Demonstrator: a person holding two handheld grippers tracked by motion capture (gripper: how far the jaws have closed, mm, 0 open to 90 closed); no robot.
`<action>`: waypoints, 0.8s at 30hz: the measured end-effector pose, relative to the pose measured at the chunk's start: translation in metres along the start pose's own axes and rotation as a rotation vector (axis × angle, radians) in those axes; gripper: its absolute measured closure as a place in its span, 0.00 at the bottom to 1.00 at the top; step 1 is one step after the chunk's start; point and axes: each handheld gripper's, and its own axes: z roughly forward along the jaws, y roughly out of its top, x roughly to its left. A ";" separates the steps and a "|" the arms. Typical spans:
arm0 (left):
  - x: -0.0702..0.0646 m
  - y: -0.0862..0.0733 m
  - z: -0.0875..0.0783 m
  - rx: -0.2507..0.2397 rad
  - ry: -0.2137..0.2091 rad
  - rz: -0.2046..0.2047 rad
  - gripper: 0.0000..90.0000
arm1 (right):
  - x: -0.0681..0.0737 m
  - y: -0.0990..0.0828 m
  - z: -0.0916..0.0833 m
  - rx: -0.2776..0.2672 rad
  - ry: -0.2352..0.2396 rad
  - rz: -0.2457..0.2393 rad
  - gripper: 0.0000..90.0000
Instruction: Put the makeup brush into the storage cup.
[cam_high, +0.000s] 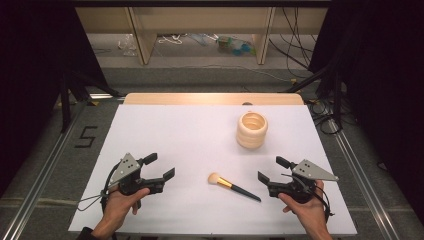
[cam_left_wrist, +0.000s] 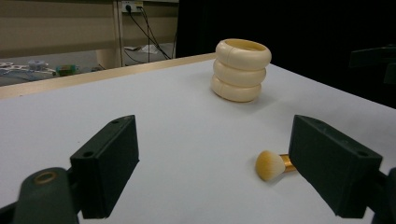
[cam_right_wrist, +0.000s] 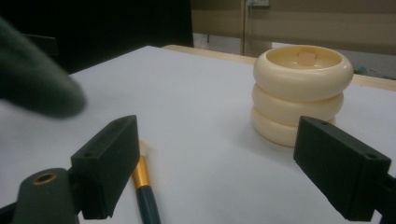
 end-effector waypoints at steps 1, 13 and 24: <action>0.000 0.000 0.000 0.000 0.000 0.000 0.18 | 0.000 0.000 0.000 0.000 0.000 0.000 0.17; 0.000 0.000 0.002 -0.001 -0.002 -0.007 0.18 | 0.001 -0.001 0.003 0.019 0.017 0.005 0.17; 0.002 -0.001 0.002 0.005 0.009 -0.014 0.18 | 0.004 0.013 0.010 0.150 0.054 -0.054 0.18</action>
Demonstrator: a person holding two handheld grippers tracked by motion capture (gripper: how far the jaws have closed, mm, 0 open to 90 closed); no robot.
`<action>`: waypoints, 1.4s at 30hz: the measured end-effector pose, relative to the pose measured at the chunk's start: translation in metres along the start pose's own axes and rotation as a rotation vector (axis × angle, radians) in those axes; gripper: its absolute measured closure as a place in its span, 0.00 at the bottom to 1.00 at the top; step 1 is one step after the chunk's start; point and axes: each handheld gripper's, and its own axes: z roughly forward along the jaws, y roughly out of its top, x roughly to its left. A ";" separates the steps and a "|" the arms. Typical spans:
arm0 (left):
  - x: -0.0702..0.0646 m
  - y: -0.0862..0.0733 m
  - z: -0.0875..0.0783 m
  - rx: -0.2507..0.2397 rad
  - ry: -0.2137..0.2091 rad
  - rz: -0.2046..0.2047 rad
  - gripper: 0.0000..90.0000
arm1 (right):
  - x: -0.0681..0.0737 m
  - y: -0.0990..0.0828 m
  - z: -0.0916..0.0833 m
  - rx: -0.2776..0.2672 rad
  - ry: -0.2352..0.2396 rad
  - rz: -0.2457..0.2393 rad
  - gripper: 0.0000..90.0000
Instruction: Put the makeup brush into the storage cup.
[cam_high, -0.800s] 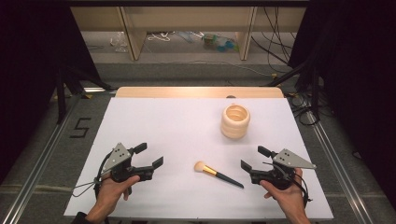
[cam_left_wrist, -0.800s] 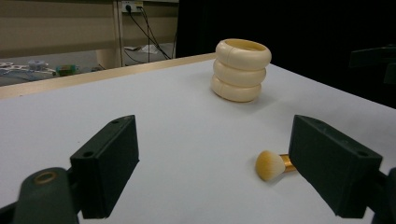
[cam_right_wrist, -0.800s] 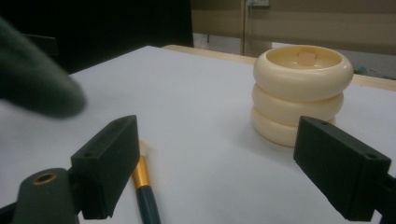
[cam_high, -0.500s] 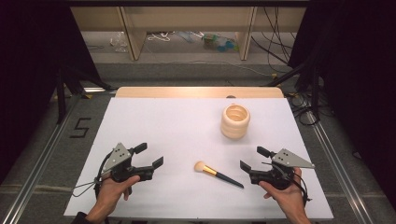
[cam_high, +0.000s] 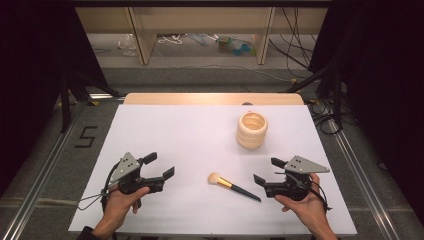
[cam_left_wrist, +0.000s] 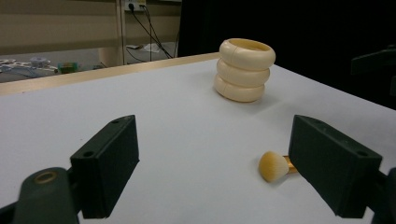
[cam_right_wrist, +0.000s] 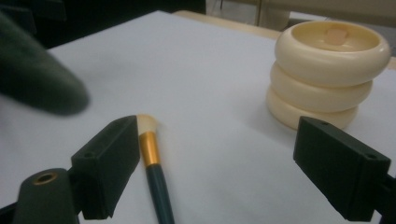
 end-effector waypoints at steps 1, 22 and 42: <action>0.000 0.000 0.000 0.001 0.000 0.000 0.18 | 0.001 0.002 0.001 0.015 -0.007 -0.010 0.18; 0.001 0.000 0.000 -0.001 0.002 0.002 0.18 | 0.018 0.059 0.030 0.324 0.063 -0.236 0.23; 0.000 0.000 -0.001 -0.003 -0.002 0.004 0.18 | 0.039 0.052 0.082 0.655 0.158 -0.326 0.32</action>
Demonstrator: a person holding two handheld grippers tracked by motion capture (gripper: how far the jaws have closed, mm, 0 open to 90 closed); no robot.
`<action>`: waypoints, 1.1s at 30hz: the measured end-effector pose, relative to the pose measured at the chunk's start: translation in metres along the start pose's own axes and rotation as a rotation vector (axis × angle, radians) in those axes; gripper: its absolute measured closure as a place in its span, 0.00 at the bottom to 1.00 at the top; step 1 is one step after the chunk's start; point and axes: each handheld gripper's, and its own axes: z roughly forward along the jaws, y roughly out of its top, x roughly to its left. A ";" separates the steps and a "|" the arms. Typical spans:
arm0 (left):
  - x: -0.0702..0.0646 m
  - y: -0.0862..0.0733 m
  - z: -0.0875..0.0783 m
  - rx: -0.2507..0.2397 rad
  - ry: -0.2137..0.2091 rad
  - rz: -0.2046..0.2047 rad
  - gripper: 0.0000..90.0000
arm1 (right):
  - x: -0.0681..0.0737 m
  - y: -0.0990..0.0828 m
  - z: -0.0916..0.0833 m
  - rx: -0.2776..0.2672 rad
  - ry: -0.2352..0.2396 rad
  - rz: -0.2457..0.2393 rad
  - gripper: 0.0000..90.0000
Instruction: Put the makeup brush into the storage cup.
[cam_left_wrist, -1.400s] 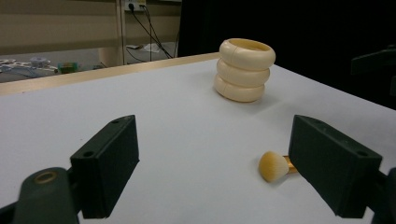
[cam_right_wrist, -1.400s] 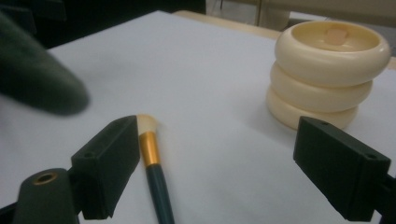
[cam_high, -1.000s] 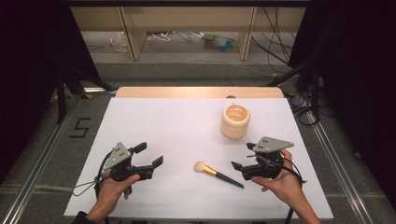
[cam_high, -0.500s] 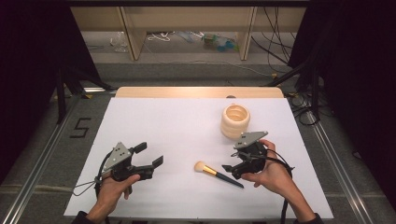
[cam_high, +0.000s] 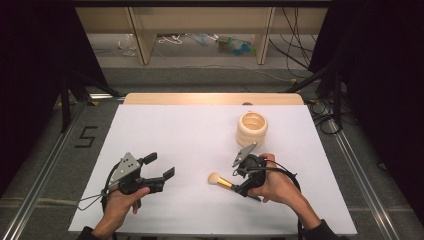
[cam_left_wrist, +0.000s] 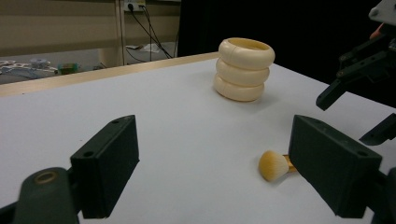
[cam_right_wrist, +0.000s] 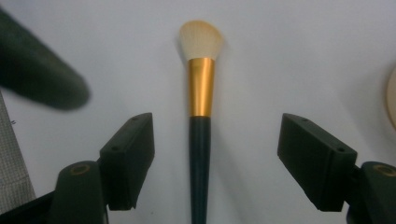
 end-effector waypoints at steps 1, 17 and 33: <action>0.000 0.000 0.000 0.000 -0.001 0.000 0.18 | 0.000 0.001 0.002 0.013 0.005 0.001 0.33; 0.000 0.000 0.000 -0.006 -0.006 -0.001 0.18 | -0.003 0.012 0.029 0.164 0.029 -0.036 0.43; 0.001 0.001 -0.001 -0.006 -0.008 0.004 0.18 | -0.003 0.020 0.048 0.263 0.075 -0.040 0.61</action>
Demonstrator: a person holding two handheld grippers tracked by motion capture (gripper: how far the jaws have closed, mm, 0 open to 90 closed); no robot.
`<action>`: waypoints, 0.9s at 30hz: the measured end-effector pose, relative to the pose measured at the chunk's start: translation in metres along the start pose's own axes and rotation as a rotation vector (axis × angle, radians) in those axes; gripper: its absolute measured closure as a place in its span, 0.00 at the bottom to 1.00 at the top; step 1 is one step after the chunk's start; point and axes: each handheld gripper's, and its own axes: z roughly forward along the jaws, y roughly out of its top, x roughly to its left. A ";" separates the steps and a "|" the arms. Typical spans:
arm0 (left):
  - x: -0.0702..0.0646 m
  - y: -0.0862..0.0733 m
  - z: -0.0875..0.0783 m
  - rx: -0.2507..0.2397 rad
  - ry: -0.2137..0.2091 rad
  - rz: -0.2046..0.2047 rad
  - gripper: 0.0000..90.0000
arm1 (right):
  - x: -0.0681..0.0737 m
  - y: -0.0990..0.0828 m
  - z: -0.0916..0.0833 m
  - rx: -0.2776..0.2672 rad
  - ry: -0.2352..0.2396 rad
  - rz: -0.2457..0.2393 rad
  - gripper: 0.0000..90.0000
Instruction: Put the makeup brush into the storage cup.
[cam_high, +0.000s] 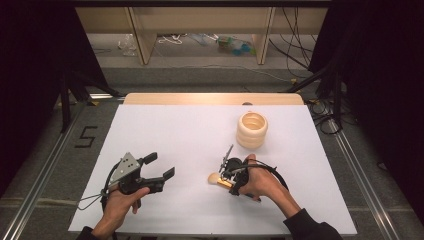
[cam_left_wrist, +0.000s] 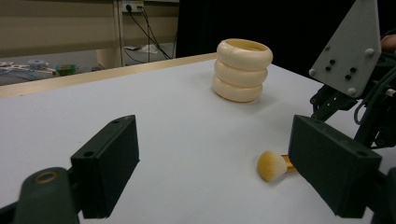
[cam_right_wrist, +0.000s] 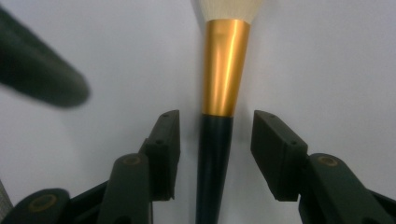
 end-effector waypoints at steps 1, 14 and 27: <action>0.000 0.000 0.000 0.001 0.001 0.000 0.18 | -0.001 0.000 0.001 0.002 0.007 0.000 0.63; 0.000 0.000 0.000 0.000 0.002 0.002 0.18 | -0.005 0.002 0.006 0.043 -0.014 -0.060 0.73; 0.000 0.000 -0.001 -0.002 0.004 0.006 0.19 | -0.004 0.005 0.008 0.070 -0.031 -0.047 0.79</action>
